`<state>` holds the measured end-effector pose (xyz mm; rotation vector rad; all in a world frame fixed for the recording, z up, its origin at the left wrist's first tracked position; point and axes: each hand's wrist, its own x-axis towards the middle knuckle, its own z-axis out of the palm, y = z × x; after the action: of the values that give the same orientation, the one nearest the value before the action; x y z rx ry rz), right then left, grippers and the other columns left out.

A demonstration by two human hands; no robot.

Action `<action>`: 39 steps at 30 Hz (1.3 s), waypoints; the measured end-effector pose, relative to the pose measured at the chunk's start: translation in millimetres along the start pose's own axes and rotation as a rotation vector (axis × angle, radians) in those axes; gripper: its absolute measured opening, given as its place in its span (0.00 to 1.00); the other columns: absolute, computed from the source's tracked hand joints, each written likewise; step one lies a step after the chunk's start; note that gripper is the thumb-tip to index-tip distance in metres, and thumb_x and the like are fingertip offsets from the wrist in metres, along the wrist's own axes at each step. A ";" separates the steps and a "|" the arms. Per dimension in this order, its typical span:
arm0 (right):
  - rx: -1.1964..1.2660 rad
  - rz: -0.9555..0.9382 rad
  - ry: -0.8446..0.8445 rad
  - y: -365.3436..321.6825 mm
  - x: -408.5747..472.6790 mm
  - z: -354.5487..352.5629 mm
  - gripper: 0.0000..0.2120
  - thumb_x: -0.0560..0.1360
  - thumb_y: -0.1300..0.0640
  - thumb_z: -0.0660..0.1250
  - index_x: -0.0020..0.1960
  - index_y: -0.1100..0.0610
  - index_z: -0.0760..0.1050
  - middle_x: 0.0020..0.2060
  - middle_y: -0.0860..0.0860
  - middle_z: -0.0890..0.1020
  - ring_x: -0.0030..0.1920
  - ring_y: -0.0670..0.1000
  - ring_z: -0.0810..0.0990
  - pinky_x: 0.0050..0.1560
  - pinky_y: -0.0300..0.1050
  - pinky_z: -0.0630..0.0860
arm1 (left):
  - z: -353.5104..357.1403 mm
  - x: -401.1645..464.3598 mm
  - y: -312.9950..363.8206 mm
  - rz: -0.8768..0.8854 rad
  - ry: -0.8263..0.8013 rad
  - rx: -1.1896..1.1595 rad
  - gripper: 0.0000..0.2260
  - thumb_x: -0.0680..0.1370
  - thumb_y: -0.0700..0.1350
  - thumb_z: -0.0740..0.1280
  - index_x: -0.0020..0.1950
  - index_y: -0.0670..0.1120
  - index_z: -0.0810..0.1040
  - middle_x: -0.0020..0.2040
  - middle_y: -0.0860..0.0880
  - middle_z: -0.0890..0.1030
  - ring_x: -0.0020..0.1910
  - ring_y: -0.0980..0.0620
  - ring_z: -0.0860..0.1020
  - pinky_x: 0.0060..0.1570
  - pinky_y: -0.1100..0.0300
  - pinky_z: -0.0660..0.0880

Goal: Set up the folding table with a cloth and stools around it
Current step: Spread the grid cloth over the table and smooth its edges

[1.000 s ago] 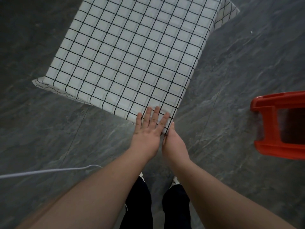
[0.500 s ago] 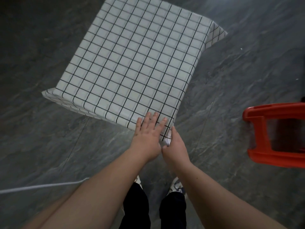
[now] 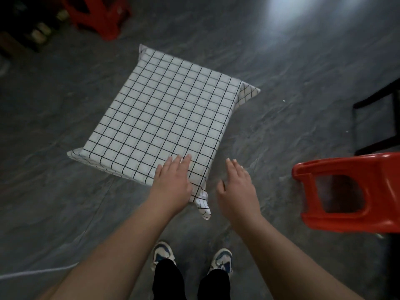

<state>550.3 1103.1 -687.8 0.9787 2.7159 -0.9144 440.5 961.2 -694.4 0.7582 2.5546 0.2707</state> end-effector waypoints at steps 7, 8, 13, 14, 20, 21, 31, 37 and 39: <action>-0.036 -0.077 -0.040 -21.1 -75.7 -95.2 0.31 0.80 0.51 0.59 0.80 0.53 0.54 0.80 0.51 0.57 0.79 0.51 0.52 0.76 0.43 0.46 | -70.9 -91.7 30.6 0.025 -0.027 0.030 0.29 0.81 0.50 0.56 0.81 0.52 0.48 0.81 0.49 0.54 0.79 0.48 0.48 0.77 0.47 0.48; -0.037 -0.097 -0.043 -25.5 -84.5 -102.7 0.32 0.80 0.51 0.59 0.80 0.52 0.53 0.80 0.51 0.57 0.79 0.50 0.51 0.75 0.42 0.45 | -79.2 -101.2 34.7 0.021 -0.009 0.019 0.29 0.81 0.50 0.56 0.81 0.52 0.49 0.80 0.49 0.55 0.79 0.48 0.49 0.77 0.48 0.48; -0.020 -0.140 -0.069 -56.9 -110.3 -122.1 0.32 0.80 0.49 0.58 0.81 0.50 0.51 0.80 0.49 0.54 0.79 0.48 0.48 0.73 0.39 0.41 | -125.4 -127.7 44.6 0.004 0.059 -0.058 0.29 0.80 0.47 0.58 0.80 0.52 0.52 0.80 0.48 0.56 0.79 0.48 0.49 0.77 0.51 0.48; -0.019 -0.150 -0.079 -65.5 -112.1 -123.4 0.32 0.80 0.49 0.58 0.81 0.50 0.50 0.80 0.49 0.54 0.79 0.48 0.48 0.73 0.39 0.41 | -133.6 -130.0 43.6 0.002 0.067 -0.065 0.29 0.80 0.47 0.58 0.80 0.52 0.52 0.80 0.48 0.56 0.79 0.49 0.49 0.77 0.50 0.48; -0.022 -0.246 -0.097 -119.1 -107.0 -113.0 0.32 0.81 0.47 0.57 0.81 0.50 0.50 0.80 0.48 0.54 0.80 0.50 0.49 0.74 0.43 0.45 | -164.2 -127.9 4.2 -0.008 0.110 -0.048 0.29 0.79 0.46 0.58 0.80 0.51 0.54 0.80 0.48 0.58 0.79 0.48 0.51 0.77 0.49 0.51; -0.030 -0.257 -0.095 -128.9 -102.7 -106.9 0.32 0.81 0.47 0.57 0.81 0.50 0.49 0.80 0.49 0.54 0.80 0.50 0.49 0.75 0.43 0.46 | -167.0 -124.3 -8.3 -0.012 0.115 -0.040 0.29 0.79 0.46 0.58 0.80 0.51 0.54 0.80 0.48 0.58 0.79 0.48 0.51 0.77 0.48 0.51; -0.138 -0.250 -0.131 -278.8 -48.1 22.0 0.32 0.80 0.50 0.58 0.81 0.51 0.49 0.80 0.50 0.54 0.80 0.51 0.49 0.74 0.43 0.44 | -185.7 -70.4 -202.5 -0.002 0.087 -0.120 0.31 0.78 0.45 0.57 0.80 0.53 0.51 0.80 0.48 0.55 0.79 0.48 0.48 0.77 0.48 0.51; -0.143 -0.159 -0.127 -403.4 -12.1 95.6 0.33 0.80 0.50 0.59 0.81 0.51 0.50 0.80 0.50 0.56 0.80 0.51 0.50 0.77 0.45 0.47 | -226.0 -33.8 -340.1 0.008 0.033 -0.148 0.32 0.78 0.44 0.59 0.81 0.51 0.51 0.80 0.47 0.54 0.79 0.46 0.50 0.76 0.51 0.49; -0.153 -0.134 -0.130 -432.5 2.3 118.1 0.32 0.80 0.50 0.58 0.81 0.52 0.51 0.80 0.51 0.56 0.80 0.51 0.51 0.78 0.49 0.51 | -231.0 -22.3 -371.7 0.006 -0.022 -0.103 0.32 0.78 0.45 0.59 0.81 0.51 0.50 0.81 0.47 0.54 0.79 0.46 0.51 0.77 0.49 0.50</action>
<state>272.8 772.5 -566.6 0.6922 2.7190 -0.7475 172.8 627.7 -598.8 0.7269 2.4971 0.3906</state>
